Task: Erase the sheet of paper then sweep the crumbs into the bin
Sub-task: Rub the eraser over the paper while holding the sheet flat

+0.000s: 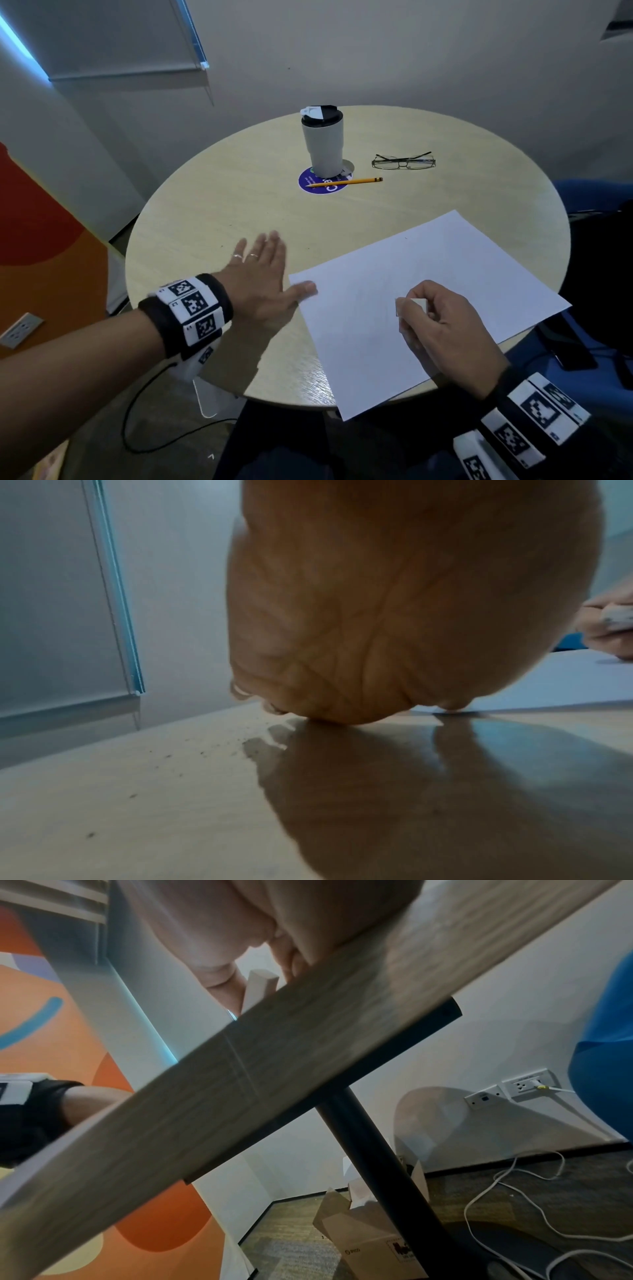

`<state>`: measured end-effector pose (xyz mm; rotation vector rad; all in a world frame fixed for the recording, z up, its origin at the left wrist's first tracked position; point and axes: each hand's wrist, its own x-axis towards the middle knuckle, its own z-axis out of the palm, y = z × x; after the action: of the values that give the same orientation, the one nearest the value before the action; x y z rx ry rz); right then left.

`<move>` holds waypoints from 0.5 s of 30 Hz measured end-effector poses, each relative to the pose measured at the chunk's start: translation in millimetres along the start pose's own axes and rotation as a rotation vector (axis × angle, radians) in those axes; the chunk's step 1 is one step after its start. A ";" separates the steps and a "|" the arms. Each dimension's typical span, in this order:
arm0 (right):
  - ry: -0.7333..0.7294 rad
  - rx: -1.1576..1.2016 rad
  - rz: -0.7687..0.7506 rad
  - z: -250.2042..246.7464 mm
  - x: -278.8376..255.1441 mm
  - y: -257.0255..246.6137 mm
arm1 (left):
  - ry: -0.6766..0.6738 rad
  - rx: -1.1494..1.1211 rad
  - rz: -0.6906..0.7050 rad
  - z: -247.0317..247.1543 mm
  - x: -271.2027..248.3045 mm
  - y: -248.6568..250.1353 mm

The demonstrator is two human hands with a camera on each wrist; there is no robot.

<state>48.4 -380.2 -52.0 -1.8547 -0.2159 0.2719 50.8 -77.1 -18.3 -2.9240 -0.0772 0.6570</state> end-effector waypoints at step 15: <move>0.003 -0.270 0.032 -4.7 -2.6 -10.7 | 0.085 0.031 0.524 -30.6 28.2 92.6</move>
<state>47.2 -382.1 -40.2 -2.1271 -0.2291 0.2723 91.1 -170.3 -16.8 -2.9417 0.7205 0.5834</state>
